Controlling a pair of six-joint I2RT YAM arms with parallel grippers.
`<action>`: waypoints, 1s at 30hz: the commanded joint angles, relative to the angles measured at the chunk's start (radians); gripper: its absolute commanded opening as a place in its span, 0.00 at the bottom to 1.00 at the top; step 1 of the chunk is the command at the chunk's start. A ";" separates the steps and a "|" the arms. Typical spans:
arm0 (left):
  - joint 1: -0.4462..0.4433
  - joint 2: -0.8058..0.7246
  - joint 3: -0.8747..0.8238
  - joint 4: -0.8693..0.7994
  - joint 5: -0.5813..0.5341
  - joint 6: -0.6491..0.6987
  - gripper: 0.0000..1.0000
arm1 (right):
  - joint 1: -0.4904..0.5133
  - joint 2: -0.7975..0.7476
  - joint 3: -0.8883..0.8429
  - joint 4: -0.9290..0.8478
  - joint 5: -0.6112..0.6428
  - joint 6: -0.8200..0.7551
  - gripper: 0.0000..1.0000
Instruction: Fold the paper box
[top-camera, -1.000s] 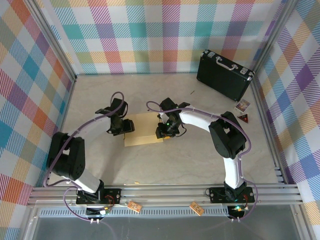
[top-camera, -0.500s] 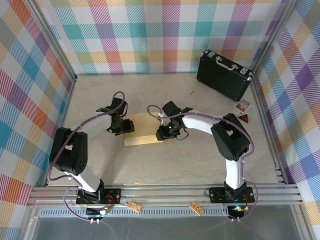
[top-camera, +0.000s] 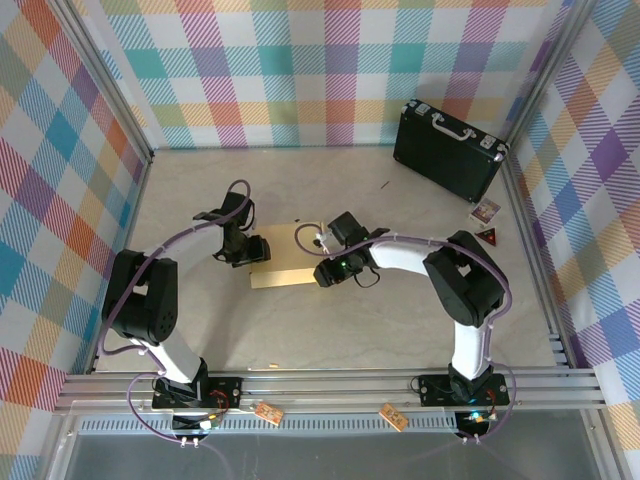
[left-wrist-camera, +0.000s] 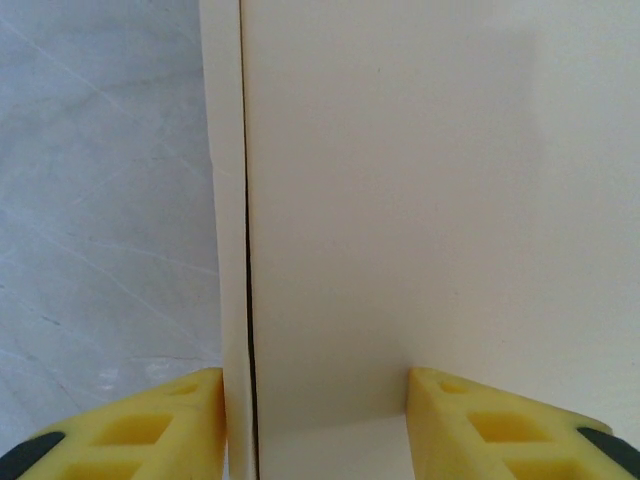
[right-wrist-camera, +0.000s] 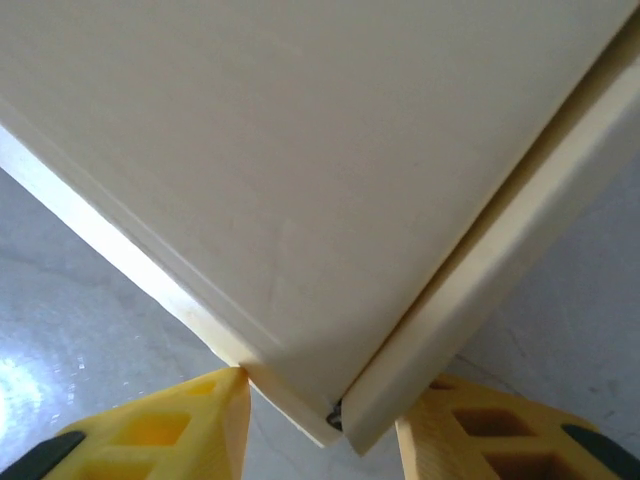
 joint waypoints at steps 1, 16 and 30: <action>-0.005 0.093 -0.047 -0.036 0.042 0.026 0.46 | 0.006 0.006 -0.045 0.125 0.167 -0.089 0.44; -0.030 0.139 -0.036 -0.047 0.128 0.058 0.44 | 0.004 0.072 -0.023 0.424 0.280 -0.093 0.45; -0.116 0.052 -0.128 0.036 0.342 -0.007 0.51 | -0.031 0.168 0.130 0.411 0.196 0.028 0.52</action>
